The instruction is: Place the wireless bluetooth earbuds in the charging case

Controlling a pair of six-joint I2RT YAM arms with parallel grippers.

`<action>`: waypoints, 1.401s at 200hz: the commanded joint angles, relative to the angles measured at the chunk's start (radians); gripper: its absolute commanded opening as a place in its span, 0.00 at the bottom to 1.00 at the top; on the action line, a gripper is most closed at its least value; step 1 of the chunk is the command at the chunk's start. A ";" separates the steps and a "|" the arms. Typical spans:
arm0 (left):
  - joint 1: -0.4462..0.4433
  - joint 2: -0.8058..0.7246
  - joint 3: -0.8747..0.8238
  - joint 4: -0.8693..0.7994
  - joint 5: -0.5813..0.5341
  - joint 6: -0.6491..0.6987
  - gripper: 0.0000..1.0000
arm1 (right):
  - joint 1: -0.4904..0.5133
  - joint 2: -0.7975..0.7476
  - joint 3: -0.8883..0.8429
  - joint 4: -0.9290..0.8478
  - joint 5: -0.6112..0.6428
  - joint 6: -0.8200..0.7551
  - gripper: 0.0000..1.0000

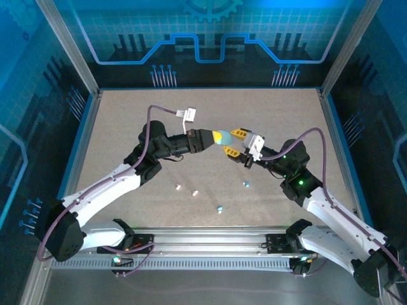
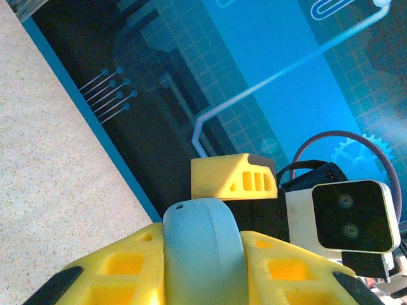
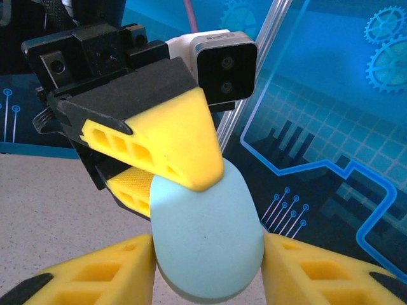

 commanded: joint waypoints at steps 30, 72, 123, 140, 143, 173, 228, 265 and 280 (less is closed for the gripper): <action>0.001 -0.019 0.013 0.028 0.036 -0.006 0.11 | -0.011 0.016 0.044 0.004 -0.017 -0.022 0.51; 0.000 -0.019 0.018 0.025 0.040 0.000 0.11 | -0.010 0.022 0.067 -0.039 -0.030 -0.046 0.51; 0.000 -0.017 0.021 0.027 0.046 0.003 0.11 | -0.010 0.030 0.074 -0.047 -0.023 -0.051 0.46; -0.001 -0.018 0.021 0.030 0.048 0.002 0.11 | -0.010 0.036 0.083 -0.073 -0.019 -0.061 0.44; 0.000 -0.019 0.021 0.031 0.048 0.002 0.11 | -0.010 0.036 0.084 -0.073 -0.018 -0.061 0.44; 0.000 -0.036 0.021 -0.008 0.041 0.098 0.36 | -0.039 0.045 0.105 -0.124 -0.068 0.007 0.35; 0.001 -0.171 -0.081 -0.157 0.001 0.818 0.65 | -0.143 0.149 0.298 -0.396 -0.445 0.176 0.30; 0.004 -0.223 -0.165 -0.110 -0.069 1.059 0.66 | -0.156 0.193 0.380 -0.526 -0.576 0.148 0.30; 0.005 -0.218 -0.152 -0.117 -0.056 1.065 0.66 | -0.156 0.209 0.406 -0.561 -0.599 0.137 0.31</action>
